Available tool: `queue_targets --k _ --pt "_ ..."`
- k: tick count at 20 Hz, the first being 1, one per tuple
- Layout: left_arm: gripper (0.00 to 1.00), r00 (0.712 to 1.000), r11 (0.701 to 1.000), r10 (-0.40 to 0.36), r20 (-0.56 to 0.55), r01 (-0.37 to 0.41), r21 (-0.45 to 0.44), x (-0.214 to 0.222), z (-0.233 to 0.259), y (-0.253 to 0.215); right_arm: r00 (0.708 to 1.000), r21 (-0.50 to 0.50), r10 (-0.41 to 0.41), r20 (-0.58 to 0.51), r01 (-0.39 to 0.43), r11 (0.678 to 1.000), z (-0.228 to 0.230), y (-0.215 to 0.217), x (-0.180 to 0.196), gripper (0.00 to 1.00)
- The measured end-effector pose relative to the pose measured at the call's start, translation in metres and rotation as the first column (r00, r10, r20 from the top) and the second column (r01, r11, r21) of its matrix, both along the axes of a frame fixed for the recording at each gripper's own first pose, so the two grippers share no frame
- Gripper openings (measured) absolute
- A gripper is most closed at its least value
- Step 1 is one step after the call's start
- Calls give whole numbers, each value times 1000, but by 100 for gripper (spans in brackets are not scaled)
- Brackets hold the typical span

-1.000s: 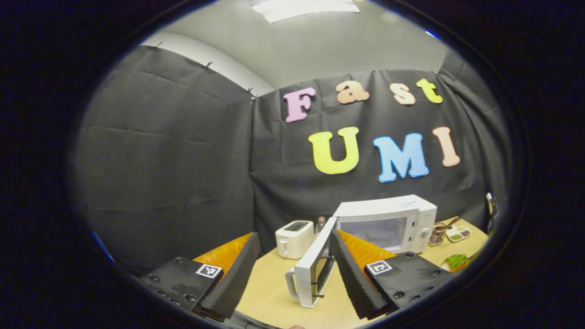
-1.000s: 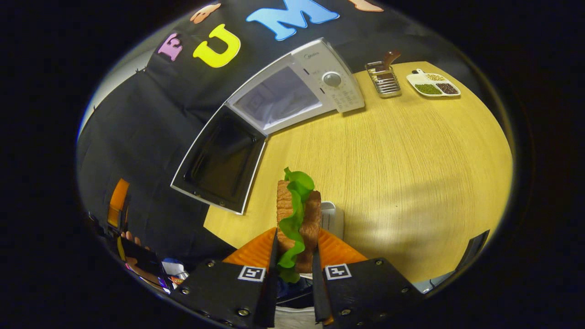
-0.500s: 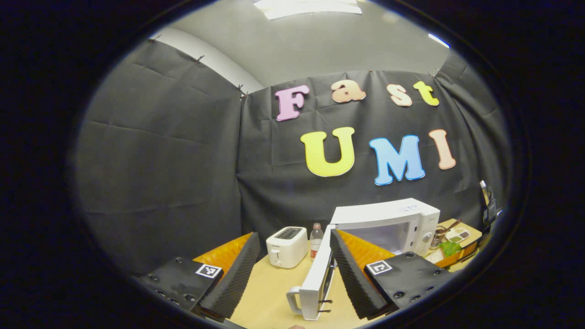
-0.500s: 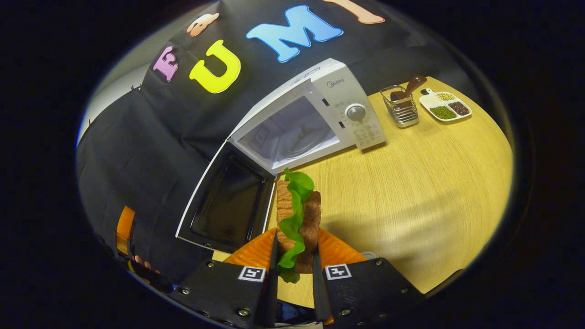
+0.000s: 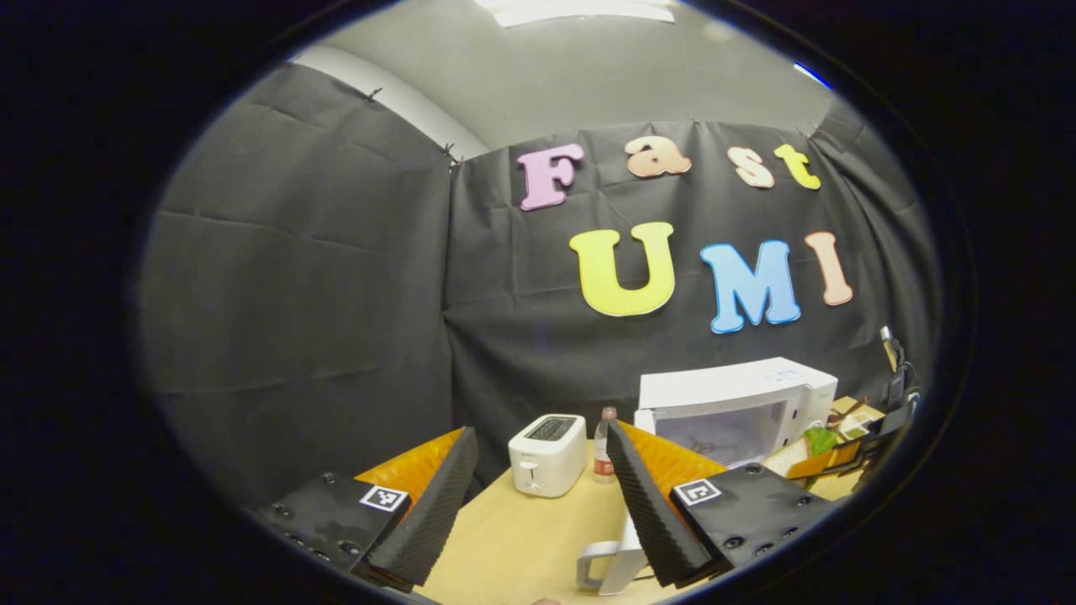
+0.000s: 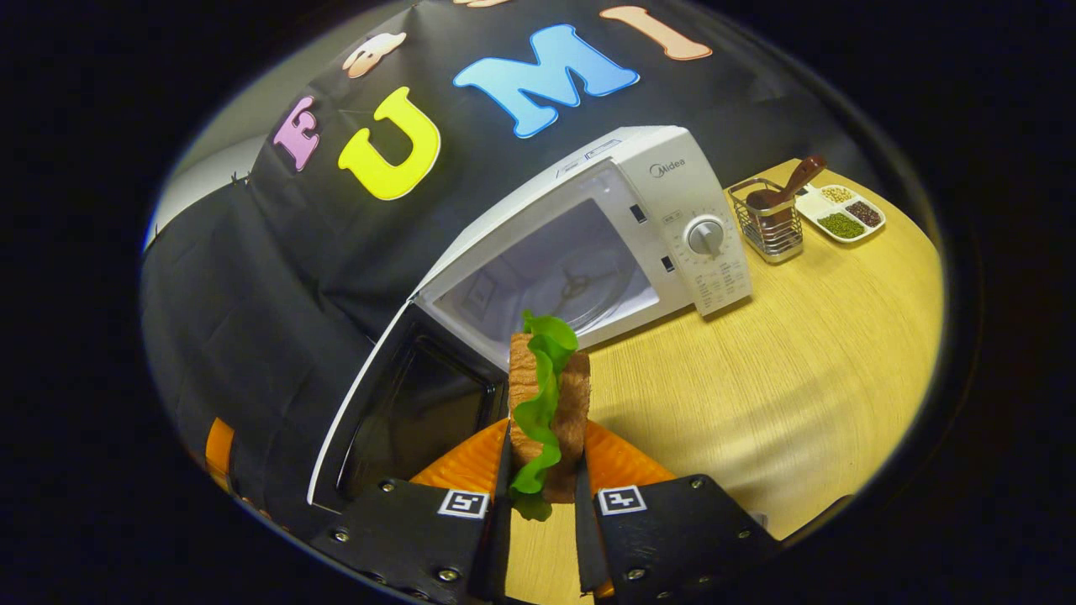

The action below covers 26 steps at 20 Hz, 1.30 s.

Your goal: Open the microwave oven with the left hand, put the food in, and close the microwave oven.

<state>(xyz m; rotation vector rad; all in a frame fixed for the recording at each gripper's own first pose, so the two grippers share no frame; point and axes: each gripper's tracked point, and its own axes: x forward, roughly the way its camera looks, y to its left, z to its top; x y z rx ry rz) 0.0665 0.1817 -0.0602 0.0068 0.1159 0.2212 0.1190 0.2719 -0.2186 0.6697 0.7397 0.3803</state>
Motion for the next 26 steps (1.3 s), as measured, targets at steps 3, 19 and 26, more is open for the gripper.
queue_targets --k 3,19,26 --pt "100 1000 1000 10 -8 -10 7 6 -6 17 998 7 -56 18 56 998 -5 12 32 33" --pt "100 980 985 167 -107 -160 68 2 -41 117 968 14 -222 117 222 975 -34 70 168 33" --pt "100 962 971 234 -141 -225 78 -25 -56 136 968 -17 -212 132 217 976 -57 81 204 33"
